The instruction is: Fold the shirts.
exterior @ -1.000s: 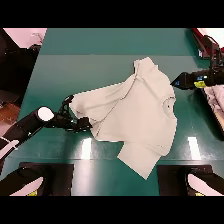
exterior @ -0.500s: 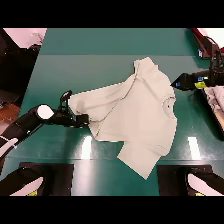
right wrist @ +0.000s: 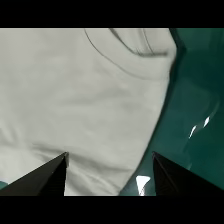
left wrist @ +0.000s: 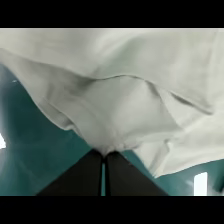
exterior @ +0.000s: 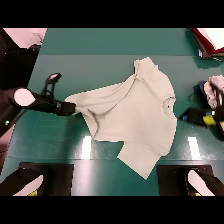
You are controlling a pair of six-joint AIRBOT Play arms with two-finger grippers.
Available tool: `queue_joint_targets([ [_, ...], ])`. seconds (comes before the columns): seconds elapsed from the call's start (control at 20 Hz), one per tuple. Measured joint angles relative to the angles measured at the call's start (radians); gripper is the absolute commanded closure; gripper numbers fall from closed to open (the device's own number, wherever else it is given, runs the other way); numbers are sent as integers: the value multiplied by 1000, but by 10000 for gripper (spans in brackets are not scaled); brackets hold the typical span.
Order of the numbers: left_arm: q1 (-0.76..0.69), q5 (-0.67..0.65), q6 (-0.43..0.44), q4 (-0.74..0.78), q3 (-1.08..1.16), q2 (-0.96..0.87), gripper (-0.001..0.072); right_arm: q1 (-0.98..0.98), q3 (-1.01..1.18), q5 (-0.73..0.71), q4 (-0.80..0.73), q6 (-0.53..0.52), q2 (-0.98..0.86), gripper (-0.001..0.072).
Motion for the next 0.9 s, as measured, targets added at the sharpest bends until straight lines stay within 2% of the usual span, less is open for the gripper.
queue_joint_targets([
  [0.1,6,-42,1,35,29,11,676,-56,-121,30,1,0,42,171],
  [0.15,8,-56,1,46,37,14,676,-69,-174,39,1,1,60,227],
  [0.3,11,-80,2,66,52,20,676,-58,-278,46,5,30,94,232],
  [0.45,13,-90,3,75,58,22,676,5,-326,45,10,71,107,232],
  [0.7,13,-96,3,81,60,23,676,123,-349,5,19,151,100,284],
  [0.75,13,-96,3,81,60,23,676,149,-351,-8,31,161,85,323],
  [0.8,13,-97,3,81,60,23,676,174,-352,-26,41,167,69,461],
  [0.9,13,-99,3,82,60,23,676,225,-353,-71,54,179,32,656],
])
